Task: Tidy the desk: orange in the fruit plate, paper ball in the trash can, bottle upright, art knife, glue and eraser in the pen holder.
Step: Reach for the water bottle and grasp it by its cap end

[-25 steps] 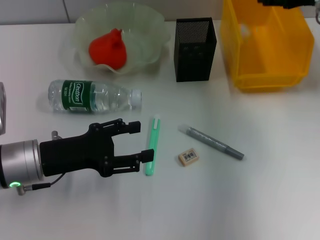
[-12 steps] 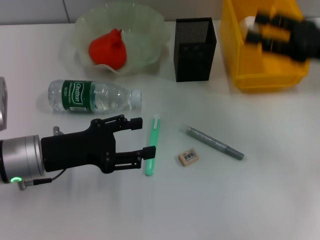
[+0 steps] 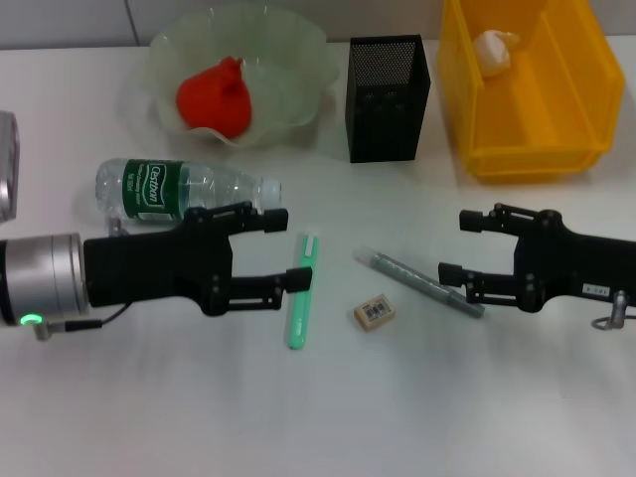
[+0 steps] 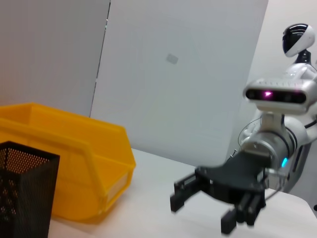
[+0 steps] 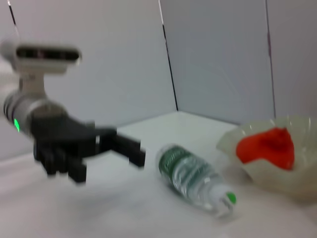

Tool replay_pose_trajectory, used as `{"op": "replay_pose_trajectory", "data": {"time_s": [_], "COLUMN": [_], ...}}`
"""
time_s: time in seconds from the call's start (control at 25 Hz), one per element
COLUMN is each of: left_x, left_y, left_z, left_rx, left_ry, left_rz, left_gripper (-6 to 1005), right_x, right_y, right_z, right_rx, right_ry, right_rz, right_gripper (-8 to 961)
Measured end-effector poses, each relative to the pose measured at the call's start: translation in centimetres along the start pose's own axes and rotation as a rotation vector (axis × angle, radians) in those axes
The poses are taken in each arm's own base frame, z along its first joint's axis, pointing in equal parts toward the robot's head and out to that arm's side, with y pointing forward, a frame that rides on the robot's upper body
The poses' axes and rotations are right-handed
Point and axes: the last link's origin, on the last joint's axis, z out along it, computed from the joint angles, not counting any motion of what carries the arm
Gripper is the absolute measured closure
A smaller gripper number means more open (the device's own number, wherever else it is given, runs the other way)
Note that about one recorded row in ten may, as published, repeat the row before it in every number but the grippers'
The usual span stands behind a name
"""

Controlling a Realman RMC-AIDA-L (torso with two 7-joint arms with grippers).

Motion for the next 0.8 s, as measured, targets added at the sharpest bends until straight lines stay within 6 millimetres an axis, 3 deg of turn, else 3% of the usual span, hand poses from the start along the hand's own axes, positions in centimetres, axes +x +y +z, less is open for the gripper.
{"op": "replay_pose_trajectory", "data": {"time_s": [0.12,0.28,0.6,0.8], "left_x": [0.9,3.6,7.9,8.5], "left_y": [-0.8,-2.9,-5.8,-6.9], "left_z": [0.2,1.4,5.5,6.9], "left_rx": [0.008,0.045,0.060,0.100], "left_ry": [-0.004,-0.061,-0.408,-0.632], "left_rz": [0.032,0.098,0.291,0.414], "left_gripper": [196,196,197,212], "right_x": [0.8,1.1,1.3,1.6], "right_y": [0.2,0.3,0.3,0.2], "right_z": [0.1,0.1,-0.1,-0.2], "right_rx": [0.015,0.022,0.030,0.042], "right_ry": [0.017,0.016,0.021,0.028], "right_rz": [0.003,0.014,0.029,0.044], "right_gripper": [169,169,169,169]}}
